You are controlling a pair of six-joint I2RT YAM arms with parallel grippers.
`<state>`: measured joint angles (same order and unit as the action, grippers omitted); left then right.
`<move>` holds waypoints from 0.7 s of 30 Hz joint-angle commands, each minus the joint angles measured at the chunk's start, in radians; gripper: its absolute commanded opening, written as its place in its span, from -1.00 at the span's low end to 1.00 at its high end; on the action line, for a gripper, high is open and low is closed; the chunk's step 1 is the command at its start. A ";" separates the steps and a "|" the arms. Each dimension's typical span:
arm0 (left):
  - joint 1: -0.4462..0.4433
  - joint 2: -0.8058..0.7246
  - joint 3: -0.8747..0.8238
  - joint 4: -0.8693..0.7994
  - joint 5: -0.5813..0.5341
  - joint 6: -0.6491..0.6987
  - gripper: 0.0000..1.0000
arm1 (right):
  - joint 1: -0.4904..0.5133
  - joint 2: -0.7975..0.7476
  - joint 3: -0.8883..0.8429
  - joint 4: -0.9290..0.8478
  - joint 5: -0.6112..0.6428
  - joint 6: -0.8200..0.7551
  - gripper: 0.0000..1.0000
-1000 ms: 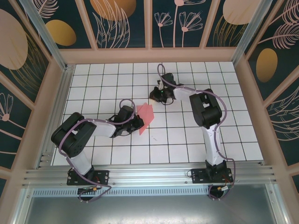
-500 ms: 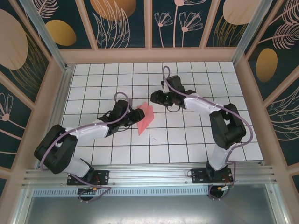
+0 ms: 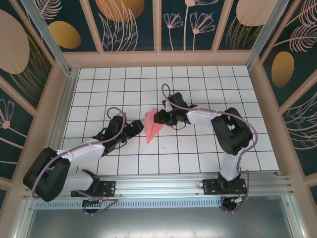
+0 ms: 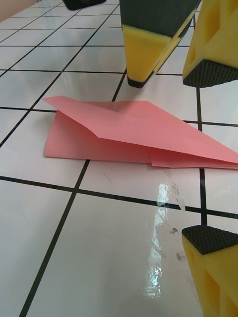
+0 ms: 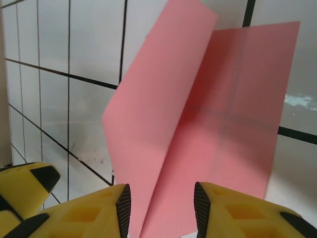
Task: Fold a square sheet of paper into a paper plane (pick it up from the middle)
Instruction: Turn over the paper at the center of the table.
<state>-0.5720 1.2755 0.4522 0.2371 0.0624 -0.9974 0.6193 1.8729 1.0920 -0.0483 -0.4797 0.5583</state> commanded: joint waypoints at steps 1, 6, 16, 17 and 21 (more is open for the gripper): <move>0.003 0.025 -0.002 0.074 0.014 -0.007 0.46 | 0.007 0.049 0.047 0.017 -0.031 0.005 -0.21; 0.003 0.138 0.050 0.125 0.099 -0.007 0.15 | 0.011 0.089 0.074 0.030 -0.066 0.008 -0.23; 0.004 0.248 0.106 0.139 0.129 -0.015 -0.18 | 0.013 0.137 0.109 0.047 -0.112 0.014 -0.31; 0.003 0.250 0.105 0.138 0.129 -0.016 -0.19 | 0.015 0.141 0.113 0.047 -0.115 0.014 -0.31; 0.003 0.250 0.102 0.132 0.123 -0.019 -0.19 | 0.017 0.157 0.123 0.048 -0.126 0.018 -0.34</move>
<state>-0.5720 1.5162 0.5400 0.3553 0.1761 -1.0119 0.6258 2.0014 1.1870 -0.0246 -0.5766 0.5640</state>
